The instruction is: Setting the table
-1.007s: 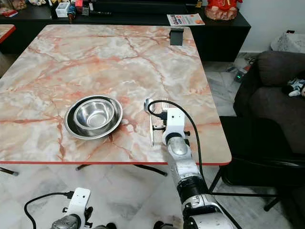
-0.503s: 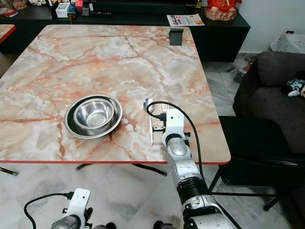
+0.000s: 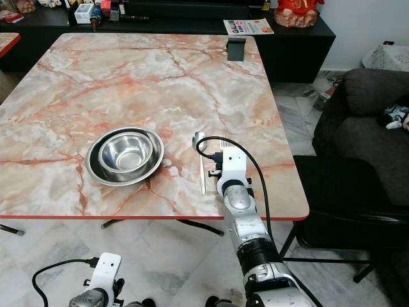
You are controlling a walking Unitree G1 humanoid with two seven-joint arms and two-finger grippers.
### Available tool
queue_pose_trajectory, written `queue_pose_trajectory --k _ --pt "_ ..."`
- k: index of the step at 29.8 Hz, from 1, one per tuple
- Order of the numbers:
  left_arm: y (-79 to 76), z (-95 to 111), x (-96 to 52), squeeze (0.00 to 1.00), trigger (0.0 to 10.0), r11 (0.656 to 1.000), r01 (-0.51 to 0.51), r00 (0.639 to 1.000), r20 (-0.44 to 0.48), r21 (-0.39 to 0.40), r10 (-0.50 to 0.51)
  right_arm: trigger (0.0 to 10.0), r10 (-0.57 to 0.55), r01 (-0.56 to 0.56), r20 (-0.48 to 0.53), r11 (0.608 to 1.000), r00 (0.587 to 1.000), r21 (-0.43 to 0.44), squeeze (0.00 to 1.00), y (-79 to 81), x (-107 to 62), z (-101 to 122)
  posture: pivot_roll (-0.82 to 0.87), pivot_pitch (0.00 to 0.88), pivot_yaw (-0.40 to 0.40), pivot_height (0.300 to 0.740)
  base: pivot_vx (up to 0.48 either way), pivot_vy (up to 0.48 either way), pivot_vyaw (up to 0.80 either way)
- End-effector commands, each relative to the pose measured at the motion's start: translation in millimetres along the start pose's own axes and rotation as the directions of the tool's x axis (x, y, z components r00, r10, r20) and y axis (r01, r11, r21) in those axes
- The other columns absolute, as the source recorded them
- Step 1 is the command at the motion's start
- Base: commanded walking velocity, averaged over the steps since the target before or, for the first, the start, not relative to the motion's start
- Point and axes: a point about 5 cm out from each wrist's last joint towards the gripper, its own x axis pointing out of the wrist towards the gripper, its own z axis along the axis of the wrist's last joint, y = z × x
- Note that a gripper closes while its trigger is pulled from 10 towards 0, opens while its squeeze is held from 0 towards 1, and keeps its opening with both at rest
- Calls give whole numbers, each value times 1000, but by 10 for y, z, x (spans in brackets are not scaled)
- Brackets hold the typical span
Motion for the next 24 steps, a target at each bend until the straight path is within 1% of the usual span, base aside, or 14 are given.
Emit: queue_pose_trajectory --k 1,4,5,6,8,14,17,18,19,21,24 --pt "-2 -95 -19 0 10000 1000 5 999 -35 -4 -5 10000 3 -3 -4 1000 1000 6 1000 12 -19 -20 -43 169 -45 740 0 0 0" --pt "-7 -95 -19 0 10000 1000 6 999 -36 -2 -6 10000 4 -5 17 1000 1000 14 1000 19 -20 12 -43 167 -45 740 0 0 0" --pt "-8 -94 -18 0 10000 1000 6 999 -36 -2 -7 10000 9 -10 46 1000 999 22 447 28 -21 59 -44 165 -44 740 0 0 0" --pt "-8 -93 -18 0 10000 1000 7 999 -35 -2 -7 10000 13 -14 66 1000 998 25 0 31 -23 89 -44 165 -44 740 0 0 0" --pt "-7 -89 -17 0 10000 1000 7 999 -34 -2 -7 10000 -1 -1 127 1000 992 15 0 19 -37 168 -45 163 -44 740 0 0 0" --pt "-5 -71 -13 0 10000 1000 8 1000 -30 -2 -8 10000 -13 9 181 1000 983 21 0 -7 -57 236 -49 157 -42 740 0 0 0" --pt "-5 -62 -11 0 10000 1000 9 1000 -28 0 -9 10000 -19 10 221 999 975 42 0 -24 -80 280 -49 153 -41 740 0 0 0" --pt "-7 -56 -9 0 10000 1000 9 1000 -26 0 -9 10000 -25 12 256 999 966 52 0 -36 -97 321 -50 150 -41 740 0 0 0" --pt "-7 -55 -9 0 10000 1000 10 1000 -26 1 -10 10000 -27 13 264 998 964 54 0 -39 -101 331 -50 150 -41 740 0 0 0" --pt "-4 -44 -7 0 10000 1000 7 1000 -22 0 -7 10000 -35 22 346 999 937 41 0 -56 -146 427 -51 147 -40 740 0 0 0" --pt "-3 -43 -7 0 10000 1000 6 1000 -21 0 -6 10000 -36 24 357 999 933 40 0 -58 -154 436 -51 147 -40 740 0 0 0"
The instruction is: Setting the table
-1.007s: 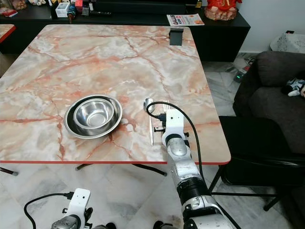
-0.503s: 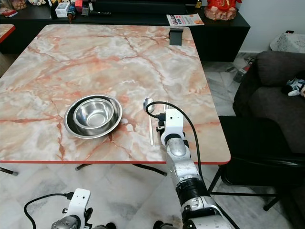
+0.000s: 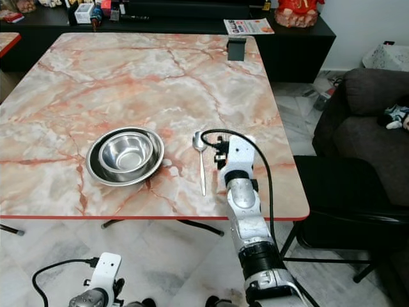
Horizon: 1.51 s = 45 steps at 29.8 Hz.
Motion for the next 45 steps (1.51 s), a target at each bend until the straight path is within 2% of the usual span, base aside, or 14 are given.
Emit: queue_pose_trajectory --k 1,3,5,8,11,20,28,39,45 --pt "2 -6 -2 0 10000 1000 3 1000 2 -12 -3 10000 0 0 86 1000 996 -3 0 -16 -20 99 -58 140 -33 740 0 0 0" --pt "7 83 8 0 10000 1000 8 999 53 -28 -6 10000 -7 6 246 1000 969 5 0 -65 -45 312 -62 130 -26 740 0 0 0" --pt "5 92 10 0 10000 1000 9 999 54 -11 -9 10000 -17 15 279 1000 960 11 0 -97 -54 369 -63 128 -26 740 0 0 0" --pt "22 102 4 0 10000 1000 -5 997 77 -2 5 10000 -3 22 334 998 943 -53 0 -151 -120 416 -63 114 -22 740 0 0 0" --pt "30 86 0 0 10000 1000 -5 997 75 -4 5 10000 -25 39 320 999 947 -38 0 -206 -177 357 -67 100 -20 740 0 0 0" --pt "16 65 -3 0 10000 1000 9 998 67 -3 -9 10000 -50 60 266 998 963 -30 0 -245 -285 156 -69 68 -11 740 0 0 0" --pt "21 92 3 0 10000 1000 11 997 72 -1 -11 10000 -36 45 251 999 967 -30 0 -208 -293 119 -63 34 -15 740 0 395 0" --pt "37 115 8 0 10000 1000 4 997 75 -14 -3 10000 -38 44 243 999 969 -19 0 -175 -261 120 -60 62 -13 740 0 440 0" --pt "51 111 7 0 10000 1000 -5 997 73 -21 6 10000 -32 40 174 998 984 -43 0 -211 -285 -29 -56 78 -9 740 0 480 0"
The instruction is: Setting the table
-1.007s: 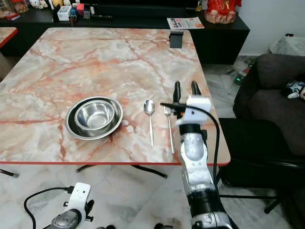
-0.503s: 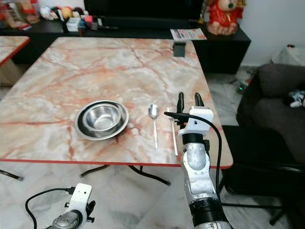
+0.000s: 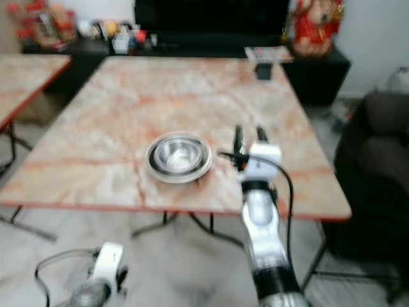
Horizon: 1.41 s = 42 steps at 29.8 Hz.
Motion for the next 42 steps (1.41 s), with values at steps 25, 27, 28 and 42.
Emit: queue_pose_trajectory --k 25,27,28,42 --pt "110 69 13 0 10000 999 -33 999 11 -15 33 10000 -16 9 -420 1000 907 -18 0 -315 -385 -855 -58 105 7 740 0 480 0" --pt "111 74 14 0 10000 999 -34 999 12 -17 34 10000 -23 2 -464 999 885 -45 0 -334 -456 -935 -53 105 6 740 0 480 0" --pt "112 75 14 0 10000 999 -35 999 13 -18 35 10000 -23 2 -473 999 881 -46 0 -337 -479 -956 -53 105 6 740 0 480 0" --pt "102 63 13 0 10000 999 -29 1000 7 -20 30 10000 -2 -7 -737 1000 676 -9 0 -344 -1116 -1396 -52 113 5 740 0 480 0"
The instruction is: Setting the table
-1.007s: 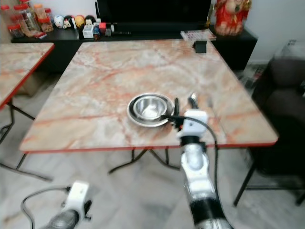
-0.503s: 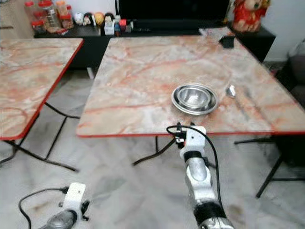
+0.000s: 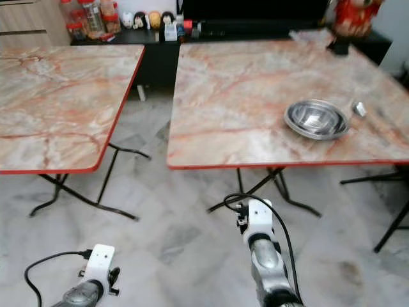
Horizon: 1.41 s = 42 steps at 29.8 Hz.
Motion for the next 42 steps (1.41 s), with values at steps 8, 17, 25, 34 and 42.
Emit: queue_pose_trajectory --k 8,17,25,34,42 --pt "79 1 -1 0 10000 1000 -27 1000 -11 -12 27 10000 0 28 -264 994 965 101 0 5 -152 -455 -26 107 0 740 0 480 0" --pt "112 -12 -6 0 10000 999 -38 999 -17 -14 37 10000 -24 80 -358 987 934 141 0 -50 -304 -711 -12 96 1 740 0 480 0" --pt "126 -10 -6 0 10000 999 -36 999 -20 0 36 10000 -28 96 -375 982 927 163 0 -59 -343 -769 -12 90 8 740 0 480 0" --pt "136 -32 -13 0 10000 999 -37 999 -27 3 37 10000 -10 76 -367 983 930 167 0 -15 -315 -732 -9 78 8 740 0 480 0" --pt "154 -19 -11 0 10000 999 -42 999 -24 5 42 10000 10 54 -358 985 933 166 0 31 -293 -701 4 69 7 740 0 480 0"
